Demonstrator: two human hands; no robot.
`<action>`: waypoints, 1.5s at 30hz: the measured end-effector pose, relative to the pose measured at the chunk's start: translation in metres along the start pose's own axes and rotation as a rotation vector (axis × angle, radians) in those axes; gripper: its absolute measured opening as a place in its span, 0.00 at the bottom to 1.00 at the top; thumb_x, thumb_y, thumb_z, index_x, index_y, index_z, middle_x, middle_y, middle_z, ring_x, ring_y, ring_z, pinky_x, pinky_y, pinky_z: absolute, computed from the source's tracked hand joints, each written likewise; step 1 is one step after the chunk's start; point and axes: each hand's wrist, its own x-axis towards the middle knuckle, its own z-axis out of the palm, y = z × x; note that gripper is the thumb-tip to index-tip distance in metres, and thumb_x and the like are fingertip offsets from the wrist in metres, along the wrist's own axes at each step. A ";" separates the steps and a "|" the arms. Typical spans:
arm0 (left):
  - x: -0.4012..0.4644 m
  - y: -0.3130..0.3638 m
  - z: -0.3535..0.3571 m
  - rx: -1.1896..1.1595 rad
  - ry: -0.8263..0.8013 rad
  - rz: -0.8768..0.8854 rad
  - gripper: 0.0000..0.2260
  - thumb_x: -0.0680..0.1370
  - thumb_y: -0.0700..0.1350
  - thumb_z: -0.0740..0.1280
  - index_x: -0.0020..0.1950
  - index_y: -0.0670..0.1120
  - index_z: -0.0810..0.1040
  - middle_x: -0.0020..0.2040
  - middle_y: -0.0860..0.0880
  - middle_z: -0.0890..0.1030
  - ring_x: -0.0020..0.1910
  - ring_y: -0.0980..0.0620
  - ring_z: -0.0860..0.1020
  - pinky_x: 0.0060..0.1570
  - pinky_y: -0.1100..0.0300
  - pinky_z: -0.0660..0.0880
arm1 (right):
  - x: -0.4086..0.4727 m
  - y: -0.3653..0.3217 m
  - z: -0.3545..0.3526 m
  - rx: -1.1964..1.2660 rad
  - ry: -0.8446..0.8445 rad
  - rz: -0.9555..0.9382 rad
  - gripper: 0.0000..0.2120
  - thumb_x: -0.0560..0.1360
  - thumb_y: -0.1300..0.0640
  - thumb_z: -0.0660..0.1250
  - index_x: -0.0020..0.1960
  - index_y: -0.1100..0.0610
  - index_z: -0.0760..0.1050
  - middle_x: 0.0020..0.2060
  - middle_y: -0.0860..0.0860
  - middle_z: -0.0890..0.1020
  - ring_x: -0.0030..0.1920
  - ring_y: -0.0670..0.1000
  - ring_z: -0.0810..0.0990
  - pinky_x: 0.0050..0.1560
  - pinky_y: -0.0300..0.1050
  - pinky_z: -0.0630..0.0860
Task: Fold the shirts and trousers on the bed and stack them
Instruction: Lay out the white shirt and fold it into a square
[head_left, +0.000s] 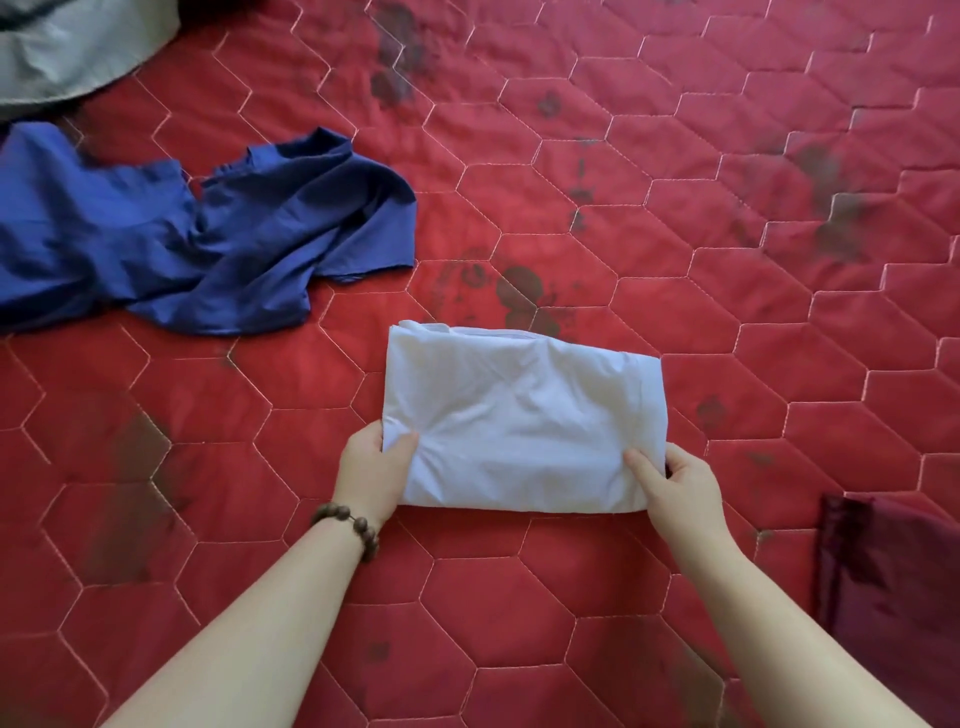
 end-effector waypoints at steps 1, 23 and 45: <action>-0.002 0.004 0.000 0.089 0.087 0.043 0.05 0.76 0.41 0.65 0.45 0.39 0.75 0.38 0.48 0.79 0.40 0.46 0.76 0.39 0.55 0.70 | -0.002 -0.005 0.001 -0.040 0.058 -0.008 0.07 0.76 0.57 0.67 0.44 0.61 0.76 0.39 0.53 0.79 0.39 0.50 0.75 0.38 0.45 0.68; 0.039 -0.002 0.054 1.102 0.030 0.654 0.33 0.73 0.64 0.52 0.77 0.59 0.51 0.79 0.43 0.43 0.77 0.38 0.42 0.71 0.33 0.46 | 0.035 0.007 0.046 -0.991 0.117 -0.449 0.30 0.77 0.35 0.47 0.77 0.41 0.49 0.79 0.48 0.49 0.78 0.56 0.45 0.73 0.65 0.36; 0.017 0.004 0.025 0.541 0.171 0.434 0.25 0.75 0.51 0.70 0.71 0.61 0.69 0.62 0.43 0.67 0.50 0.48 0.72 0.58 0.56 0.68 | 0.012 -0.018 0.043 -0.542 0.232 -0.154 0.26 0.75 0.43 0.66 0.72 0.40 0.66 0.71 0.57 0.64 0.66 0.59 0.65 0.58 0.55 0.69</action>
